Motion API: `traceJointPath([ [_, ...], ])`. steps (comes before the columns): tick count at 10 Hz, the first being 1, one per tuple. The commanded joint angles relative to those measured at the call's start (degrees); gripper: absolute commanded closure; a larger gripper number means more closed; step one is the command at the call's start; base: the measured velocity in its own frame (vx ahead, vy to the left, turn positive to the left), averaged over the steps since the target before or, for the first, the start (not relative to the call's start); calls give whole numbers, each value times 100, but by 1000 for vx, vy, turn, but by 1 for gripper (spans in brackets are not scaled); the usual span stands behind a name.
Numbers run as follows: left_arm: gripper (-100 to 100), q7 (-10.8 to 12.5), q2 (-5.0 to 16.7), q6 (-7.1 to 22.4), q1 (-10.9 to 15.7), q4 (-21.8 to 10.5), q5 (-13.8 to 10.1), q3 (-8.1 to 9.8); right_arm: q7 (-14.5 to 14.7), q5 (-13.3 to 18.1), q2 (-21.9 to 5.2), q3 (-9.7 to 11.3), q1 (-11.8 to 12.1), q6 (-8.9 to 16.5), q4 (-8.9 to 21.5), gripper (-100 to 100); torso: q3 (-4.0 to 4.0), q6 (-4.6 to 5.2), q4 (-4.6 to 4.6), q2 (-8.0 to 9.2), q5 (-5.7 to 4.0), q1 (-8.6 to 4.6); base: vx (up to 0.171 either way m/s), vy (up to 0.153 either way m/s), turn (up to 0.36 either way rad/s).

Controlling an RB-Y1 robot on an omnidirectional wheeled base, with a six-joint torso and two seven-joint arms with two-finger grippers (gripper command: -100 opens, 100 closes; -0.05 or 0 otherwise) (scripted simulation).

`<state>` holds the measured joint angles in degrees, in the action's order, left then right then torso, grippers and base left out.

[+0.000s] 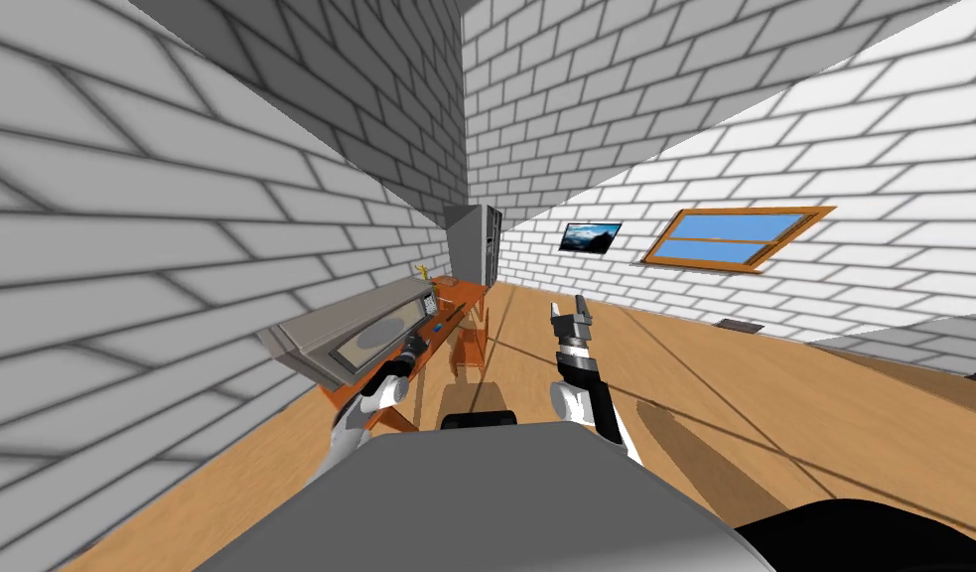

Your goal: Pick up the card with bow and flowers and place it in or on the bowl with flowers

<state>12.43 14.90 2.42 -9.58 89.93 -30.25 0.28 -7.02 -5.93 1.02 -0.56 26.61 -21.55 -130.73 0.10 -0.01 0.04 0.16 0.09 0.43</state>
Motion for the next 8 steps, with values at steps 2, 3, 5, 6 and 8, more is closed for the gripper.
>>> traceJointPath([
  [2, -100, 105, 70, 107, 89, -335, -113, -15, 0, 0, 0, -1, 1, 0, 0, 0, -1, -5, 0, -3, 1, -4, -45, 52, -56],
  [3, -100, 265, 167, 334, 284, -547, -317, -15, 0, 0, 0, -1, 2, 0, 0, 0, -8, -6, -3, -16, -2, -18, -58, 49, -215],
  [5, -100, 265, 167, 334, 284, -726, -317, -15, 0, 0, 0, 0, 2, 0, 0, 0, -6, -5, -2, -12, -1, -11, -36, 46, -71],
  [6, -100, 427, 262, 558, 483, -955, -522, -15, 0, 0, 0, -1, 2, 0, 0, 0, -11, -7, -4, -20, -2, -18, -37, 62, -249],
  [8, -100, 590, 358, 779, 685, -1275, -725, -15, 0, 0, 0, -1, 2, 0, 0, 0, -6, -6, -3, -12, 0, -7, -66, 74, -191],
])
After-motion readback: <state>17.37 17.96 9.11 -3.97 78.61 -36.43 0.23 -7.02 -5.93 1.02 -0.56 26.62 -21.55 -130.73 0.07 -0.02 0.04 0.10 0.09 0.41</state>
